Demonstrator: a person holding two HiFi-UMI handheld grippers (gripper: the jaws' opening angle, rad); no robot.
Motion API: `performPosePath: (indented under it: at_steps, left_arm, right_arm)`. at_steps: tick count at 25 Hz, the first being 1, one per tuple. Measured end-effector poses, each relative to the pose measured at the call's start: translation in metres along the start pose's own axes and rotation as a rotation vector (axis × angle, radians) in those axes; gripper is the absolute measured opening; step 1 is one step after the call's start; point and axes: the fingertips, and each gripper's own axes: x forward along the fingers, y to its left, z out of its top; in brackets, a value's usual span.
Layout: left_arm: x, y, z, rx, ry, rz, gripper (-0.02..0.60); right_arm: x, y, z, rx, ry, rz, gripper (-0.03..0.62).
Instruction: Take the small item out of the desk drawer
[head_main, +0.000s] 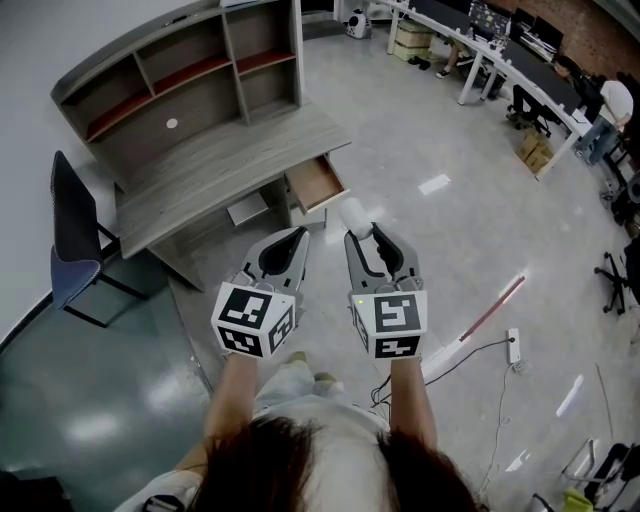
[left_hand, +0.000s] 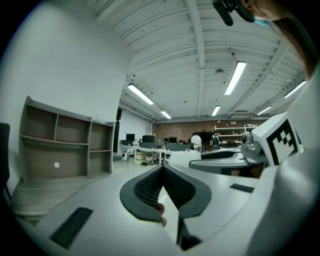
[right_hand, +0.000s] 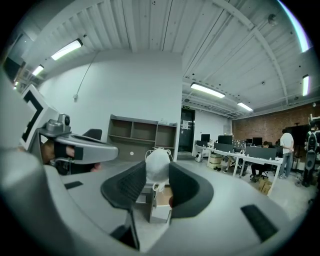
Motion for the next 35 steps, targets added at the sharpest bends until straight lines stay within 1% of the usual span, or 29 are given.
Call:
performPosePath:
  at_steps: [6,16,24,35]
  left_arm:
    - [-0.008,-0.007,0.003,-0.004,-0.008,0.006,0.012]
    - [-0.014,-0.009,0.006,-0.011,-0.011,-0.006,0.012]
    - [-0.014,-0.005,0.007,-0.016,-0.014,-0.014,0.012]
    - [-0.006,0.008,0.006,-0.019,0.001,-0.028,0.012]
  right_arm:
    - [-0.014,0.002,0.007,0.001,-0.045,0.003,0.155]
    - [-0.028,0.01,0.019,0.0,-0.082,0.012,0.155]
    - [-0.03,0.012,0.024,-0.036,-0.092,-0.005,0.155]
    - [-0.016,0.013,0.02,-0.034,-0.069,-0.018,0.155]
